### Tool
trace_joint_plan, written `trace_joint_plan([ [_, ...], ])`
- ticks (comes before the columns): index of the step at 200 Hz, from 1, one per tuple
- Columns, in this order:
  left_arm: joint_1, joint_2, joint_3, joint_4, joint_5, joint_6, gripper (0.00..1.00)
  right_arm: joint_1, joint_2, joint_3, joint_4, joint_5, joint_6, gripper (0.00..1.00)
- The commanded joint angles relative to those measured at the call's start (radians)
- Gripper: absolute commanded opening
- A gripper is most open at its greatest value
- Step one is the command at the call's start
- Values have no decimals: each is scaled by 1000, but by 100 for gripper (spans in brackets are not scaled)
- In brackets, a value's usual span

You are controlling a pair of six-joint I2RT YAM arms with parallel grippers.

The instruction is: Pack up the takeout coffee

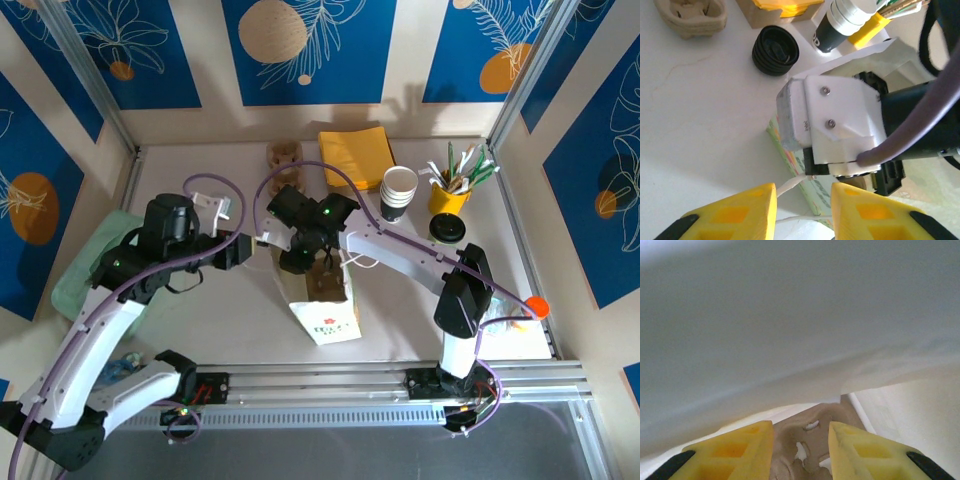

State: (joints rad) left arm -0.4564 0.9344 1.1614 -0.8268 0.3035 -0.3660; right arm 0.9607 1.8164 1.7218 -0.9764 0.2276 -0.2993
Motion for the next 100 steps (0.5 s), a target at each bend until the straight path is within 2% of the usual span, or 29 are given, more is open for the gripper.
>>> trace_joint_plan([
  [1, -5, -12, -8, 17, 29, -10, 34, -7, -48, 22, -13, -40, -5, 35],
  [62, -4, -9, -4, 32, 29, -11, 37, -17, -111, 60, -38, -46, 25, 40],
  [100, -5, 3, 0, 47, 34, -13, 37, -39, -148, 108, -78, -36, 99, 43],
])
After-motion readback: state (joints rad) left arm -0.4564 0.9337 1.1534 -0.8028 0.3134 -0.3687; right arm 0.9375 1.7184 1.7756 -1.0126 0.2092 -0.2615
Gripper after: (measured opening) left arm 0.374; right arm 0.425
